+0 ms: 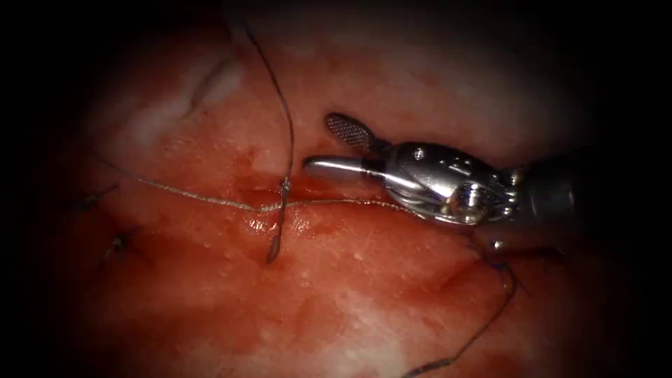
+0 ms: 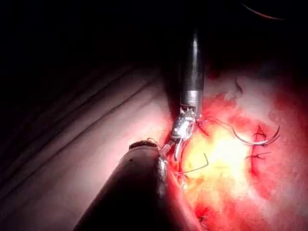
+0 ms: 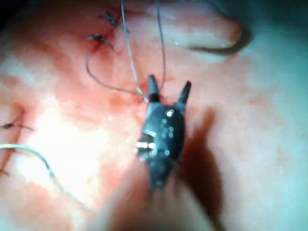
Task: Wound Closure
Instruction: Cut the long suture end.
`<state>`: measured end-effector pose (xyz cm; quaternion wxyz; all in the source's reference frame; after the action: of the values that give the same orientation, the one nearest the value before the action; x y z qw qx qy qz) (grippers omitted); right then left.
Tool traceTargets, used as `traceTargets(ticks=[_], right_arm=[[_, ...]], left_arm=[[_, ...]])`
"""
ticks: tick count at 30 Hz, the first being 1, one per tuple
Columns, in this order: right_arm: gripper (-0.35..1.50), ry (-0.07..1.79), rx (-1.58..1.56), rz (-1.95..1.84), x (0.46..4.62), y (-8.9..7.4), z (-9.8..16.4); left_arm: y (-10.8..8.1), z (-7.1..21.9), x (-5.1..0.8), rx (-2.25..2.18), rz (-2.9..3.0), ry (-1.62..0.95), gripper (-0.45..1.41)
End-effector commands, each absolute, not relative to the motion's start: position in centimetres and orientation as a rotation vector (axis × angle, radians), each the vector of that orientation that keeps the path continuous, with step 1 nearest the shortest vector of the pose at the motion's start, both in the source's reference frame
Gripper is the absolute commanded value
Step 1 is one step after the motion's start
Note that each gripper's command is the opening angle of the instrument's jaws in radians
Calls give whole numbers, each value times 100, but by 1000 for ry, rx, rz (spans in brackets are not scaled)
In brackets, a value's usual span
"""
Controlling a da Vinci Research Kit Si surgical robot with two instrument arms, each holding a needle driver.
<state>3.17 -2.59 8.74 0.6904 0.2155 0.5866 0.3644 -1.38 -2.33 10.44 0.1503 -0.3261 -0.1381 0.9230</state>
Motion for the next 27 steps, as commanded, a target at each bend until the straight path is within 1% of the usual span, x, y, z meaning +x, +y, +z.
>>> traceTargets(ticks=[1,15,27], right_arm=[[126,1315,488,809,331,-262,876],[128,1314,474,735,375,-254,882],[128,1298,476,686,399,-266,898]], left_arm=[[-232,1048,-143,-938,2650,-396,-45],[-235,1050,-146,-936,2659,-391,-45],[-237,1046,-149,-937,2662,-390,-45]])
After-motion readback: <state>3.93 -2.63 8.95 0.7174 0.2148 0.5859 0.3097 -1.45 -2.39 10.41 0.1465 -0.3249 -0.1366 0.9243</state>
